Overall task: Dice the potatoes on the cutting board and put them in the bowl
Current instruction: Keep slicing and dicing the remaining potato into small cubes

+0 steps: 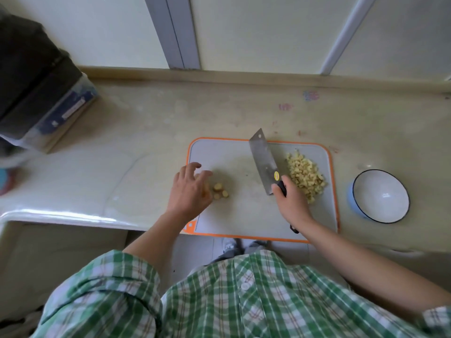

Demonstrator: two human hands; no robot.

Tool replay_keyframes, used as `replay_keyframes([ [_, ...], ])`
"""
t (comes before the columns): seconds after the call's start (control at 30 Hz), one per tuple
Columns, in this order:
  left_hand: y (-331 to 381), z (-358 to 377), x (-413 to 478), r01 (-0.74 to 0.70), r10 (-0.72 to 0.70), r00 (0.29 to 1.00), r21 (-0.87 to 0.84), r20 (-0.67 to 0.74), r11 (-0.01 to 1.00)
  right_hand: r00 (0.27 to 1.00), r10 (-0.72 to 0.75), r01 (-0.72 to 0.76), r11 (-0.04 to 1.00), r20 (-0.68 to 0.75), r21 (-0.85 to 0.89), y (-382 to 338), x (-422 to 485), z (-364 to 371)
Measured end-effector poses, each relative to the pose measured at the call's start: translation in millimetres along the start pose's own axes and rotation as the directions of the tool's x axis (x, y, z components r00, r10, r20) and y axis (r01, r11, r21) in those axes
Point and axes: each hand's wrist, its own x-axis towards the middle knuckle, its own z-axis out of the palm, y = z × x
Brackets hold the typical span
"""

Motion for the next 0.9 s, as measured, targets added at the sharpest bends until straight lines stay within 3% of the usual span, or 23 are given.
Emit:
replay_keyframes([
  [0.1,7.0,4.4,9.8,-0.179,0.184,0.983,0.139,-0.023,0.974,1.0,0.015,-0.016,0.997,0.023,0.073,0.7,5.0,3.0],
  [0.17,13.7,6.9,17.9,-0.244,0.24,0.97,0.241,0.049,0.939,0.999,0.015,-0.017,0.996,0.028,0.092,3.1,6.9,5.4],
  [0.3,19.5,11.4,30.1,-0.33,0.247,0.936,0.379,0.25,0.865,0.999,0.017,-0.021,0.99,0.033,0.138,8.2,5.3,6.4],
  [0.6,27.4,3.7,58.6,-0.355,0.199,0.9,0.388,0.387,0.85,0.998,0.033,-0.039,0.99,0.047,0.136,12.3,8.9,4.9],
  [0.67,25.3,3.0,61.7,-0.304,0.162,0.898,0.311,0.41,0.9,0.997,0.039,-0.047,0.989,0.06,0.14,12.9,10.0,4.0],
  [0.73,18.8,4.6,63.1,-0.158,0.077,0.913,0.173,0.402,0.972,0.996,0.05,-0.061,0.986,0.073,0.157,13.6,10.9,1.9],
  [0.9,11.4,9.1,70.5,0.051,-0.05,0.972,0.004,0.228,0.999,0.995,0.045,-0.059,0.984,0.088,0.165,13.1,11.7,-1.6],
])
